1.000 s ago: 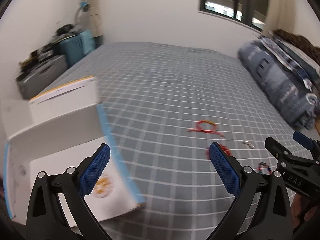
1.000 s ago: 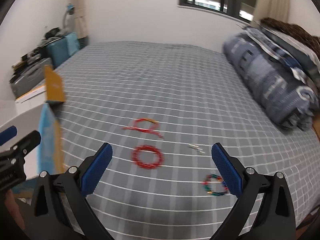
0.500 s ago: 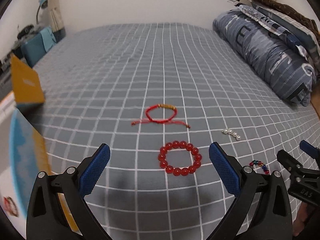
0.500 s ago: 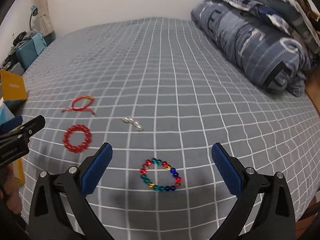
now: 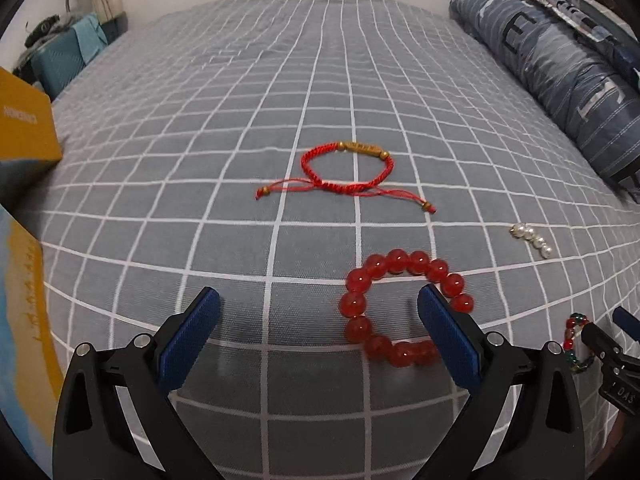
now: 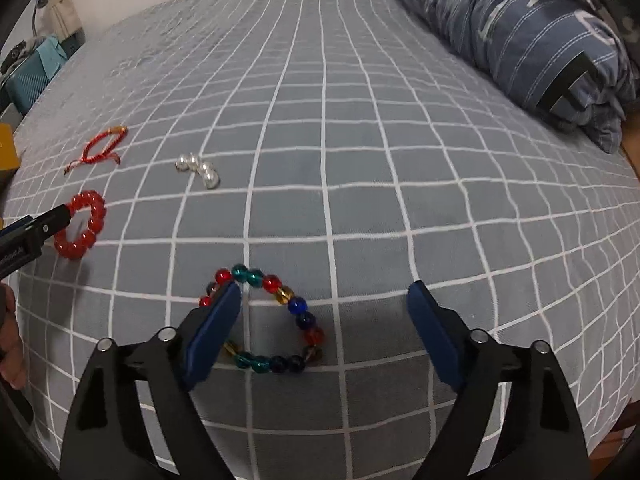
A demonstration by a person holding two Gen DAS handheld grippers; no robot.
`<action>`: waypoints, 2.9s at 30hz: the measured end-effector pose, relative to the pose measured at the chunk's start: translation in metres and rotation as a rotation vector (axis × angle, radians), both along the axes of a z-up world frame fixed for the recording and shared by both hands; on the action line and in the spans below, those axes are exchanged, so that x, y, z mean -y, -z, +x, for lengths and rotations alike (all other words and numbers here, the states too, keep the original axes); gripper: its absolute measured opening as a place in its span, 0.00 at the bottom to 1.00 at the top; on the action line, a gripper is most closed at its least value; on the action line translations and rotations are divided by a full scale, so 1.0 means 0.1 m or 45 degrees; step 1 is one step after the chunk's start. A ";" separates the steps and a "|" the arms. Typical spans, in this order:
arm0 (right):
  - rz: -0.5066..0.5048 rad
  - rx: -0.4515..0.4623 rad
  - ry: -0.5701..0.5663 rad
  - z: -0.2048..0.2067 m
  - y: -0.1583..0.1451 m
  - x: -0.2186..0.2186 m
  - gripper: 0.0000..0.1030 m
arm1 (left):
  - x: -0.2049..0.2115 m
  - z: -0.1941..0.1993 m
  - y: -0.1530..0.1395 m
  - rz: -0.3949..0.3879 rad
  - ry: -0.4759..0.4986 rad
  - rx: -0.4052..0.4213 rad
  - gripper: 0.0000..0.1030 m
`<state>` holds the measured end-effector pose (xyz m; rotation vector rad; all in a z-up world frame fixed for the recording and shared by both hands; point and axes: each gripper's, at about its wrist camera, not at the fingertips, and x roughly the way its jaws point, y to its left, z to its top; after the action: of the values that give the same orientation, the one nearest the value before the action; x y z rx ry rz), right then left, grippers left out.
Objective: Organize jewelry
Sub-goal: 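Grasp the multicolour glass bead bracelet with the right tool while the left tool grasps the red bead bracelet, then lift both held bracelets up off the bed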
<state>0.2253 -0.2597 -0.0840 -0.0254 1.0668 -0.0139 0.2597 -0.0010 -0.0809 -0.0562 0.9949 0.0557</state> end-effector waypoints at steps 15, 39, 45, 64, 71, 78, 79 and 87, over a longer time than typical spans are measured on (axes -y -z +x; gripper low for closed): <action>-0.002 -0.058 -0.067 0.02 0.06 -0.08 0.35 | 0.10 -0.01 0.08 0.054 0.011 -0.028 0.53; -0.084 -0.002 -0.040 0.05 -0.03 -0.08 0.09 | 0.12 -0.16 -0.10 0.109 0.009 0.014 0.13; -0.060 0.055 -0.016 0.02 -0.15 -0.06 0.09 | 0.15 -0.18 -0.21 0.108 0.014 0.039 0.13; -0.008 0.186 -0.004 -0.18 -0.54 -0.09 0.09 | 0.15 -0.46 -0.63 0.071 0.039 0.117 0.13; 0.006 0.208 -0.006 -0.23 -0.62 -0.12 0.09 | 0.11 -0.58 -0.75 0.064 0.040 0.136 0.13; 0.011 0.223 -0.015 -0.27 -0.71 -0.19 0.09 | 0.06 -0.67 -0.87 0.064 0.038 0.157 0.13; 0.009 0.225 -0.017 -0.28 -0.73 -0.20 0.09 | 0.05 -0.68 -0.89 0.065 0.038 0.159 0.13; 0.025 0.248 -0.033 -0.35 -0.86 -0.37 0.09 | -0.06 -0.84 -1.05 0.073 0.015 0.184 0.13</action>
<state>0.1902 -0.2231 0.0019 -0.0198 0.8713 0.0172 0.1760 0.0046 0.0243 -0.0016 0.8485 0.0688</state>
